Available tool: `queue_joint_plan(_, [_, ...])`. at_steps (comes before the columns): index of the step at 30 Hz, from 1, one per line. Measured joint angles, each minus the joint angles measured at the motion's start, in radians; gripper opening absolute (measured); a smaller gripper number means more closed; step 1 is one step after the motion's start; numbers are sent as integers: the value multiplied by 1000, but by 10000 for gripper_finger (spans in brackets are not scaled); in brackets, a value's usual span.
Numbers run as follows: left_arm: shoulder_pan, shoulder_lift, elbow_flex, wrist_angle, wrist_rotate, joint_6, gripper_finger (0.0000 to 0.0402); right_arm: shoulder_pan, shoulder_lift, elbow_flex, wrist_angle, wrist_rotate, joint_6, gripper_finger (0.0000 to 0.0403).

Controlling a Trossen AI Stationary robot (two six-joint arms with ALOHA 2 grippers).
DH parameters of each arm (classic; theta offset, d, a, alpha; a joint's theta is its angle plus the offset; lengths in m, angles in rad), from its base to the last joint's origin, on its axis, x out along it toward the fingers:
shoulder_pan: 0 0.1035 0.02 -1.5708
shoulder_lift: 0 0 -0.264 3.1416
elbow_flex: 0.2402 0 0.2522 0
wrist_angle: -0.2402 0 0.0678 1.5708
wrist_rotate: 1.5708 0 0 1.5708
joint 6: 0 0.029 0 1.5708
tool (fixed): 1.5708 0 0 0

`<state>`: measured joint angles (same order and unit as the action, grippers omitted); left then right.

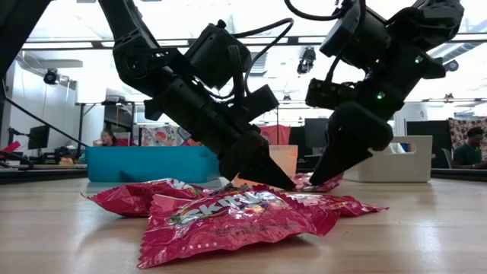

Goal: Sort candy
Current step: Put the red candy into the blue bin

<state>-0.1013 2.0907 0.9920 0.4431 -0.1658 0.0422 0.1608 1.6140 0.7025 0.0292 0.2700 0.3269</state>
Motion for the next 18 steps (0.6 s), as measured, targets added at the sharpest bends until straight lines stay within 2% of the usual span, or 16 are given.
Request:
queue_joint_plan(5, [0,0,0,0,0,-1,0,-23,61,1,3,-64,19,366])
queue_joint_plan(9, [0,0,0,0,0,-2,0,-24,85,0,3,-73,16,343])
queue_joint_plan(13, [0,-8,0,-7,0,-4,0,-24,70,0,8,-96,13,296])
queue_joint_plan(18, [0,-38,-3,-35,1,16,0,-24,20,0,6,-106,-3,204])
